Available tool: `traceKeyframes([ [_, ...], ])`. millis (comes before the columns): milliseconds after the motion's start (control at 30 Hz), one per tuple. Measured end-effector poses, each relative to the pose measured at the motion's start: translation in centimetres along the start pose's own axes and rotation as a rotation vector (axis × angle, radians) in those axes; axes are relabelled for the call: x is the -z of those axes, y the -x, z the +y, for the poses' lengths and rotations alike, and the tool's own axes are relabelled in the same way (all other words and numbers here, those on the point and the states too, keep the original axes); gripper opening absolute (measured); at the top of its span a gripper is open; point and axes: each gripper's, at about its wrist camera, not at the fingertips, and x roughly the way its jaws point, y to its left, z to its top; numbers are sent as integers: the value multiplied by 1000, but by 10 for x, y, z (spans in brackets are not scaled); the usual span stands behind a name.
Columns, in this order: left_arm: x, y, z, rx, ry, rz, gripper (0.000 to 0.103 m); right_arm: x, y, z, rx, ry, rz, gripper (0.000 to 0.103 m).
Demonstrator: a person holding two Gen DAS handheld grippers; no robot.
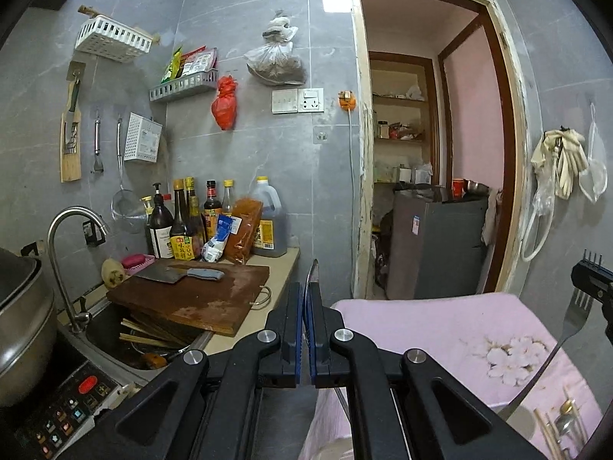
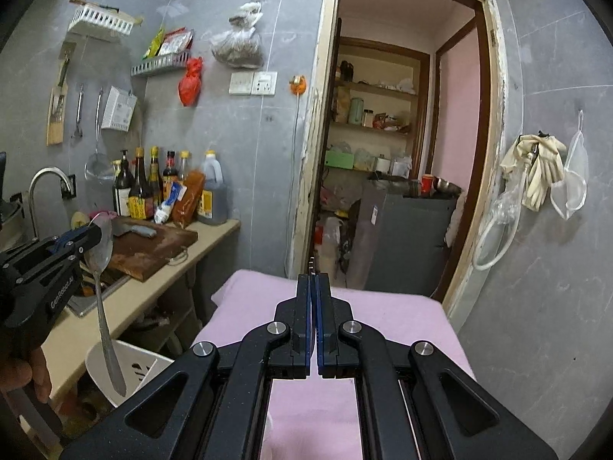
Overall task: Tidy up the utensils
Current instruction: 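Lift the spoon with left tool while right tool carries the fork toward the caddy, then open left tool over the caddy while right tool drops the fork inside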
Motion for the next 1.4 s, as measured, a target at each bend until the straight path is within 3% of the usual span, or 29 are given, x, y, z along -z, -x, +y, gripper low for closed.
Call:
traceKeyframes([
  [167, 13, 0, -3, 0, -20, 3, 3, 16, -10, 13, -25, 31, 42, 2],
  [467, 30, 2, -7, 70, -74, 20, 4, 35, -22, 11, -71, -9, 113, 2],
  [800, 37, -9, 14, 233, 54, 228, 7, 40, -25, 4, -118, -73, 147, 8],
  [867, 38, -11, 17, 268, 80, 260, 13, 39, -25, 3, -131, -81, 147, 18],
  [933, 39, -11, 22, 293, 109, 281, 26, 38, -23, 2, -134, -89, 141, 24],
  [1000, 38, -8, 27, 308, 140, 285, 31, 38, -19, -1, -135, -111, 135, 31],
  [1100, 35, -4, 34, 322, 178, 285, 48, 36, -12, -10, -132, -155, 120, 40],
  [1267, 25, 5, 33, 319, 197, 250, 63, 29, 10, -31, -101, -237, 43, 69],
  [1400, 16, 21, 26, 303, 210, 190, 94, 24, 30, -49, -76, -275, -12, 84],
])
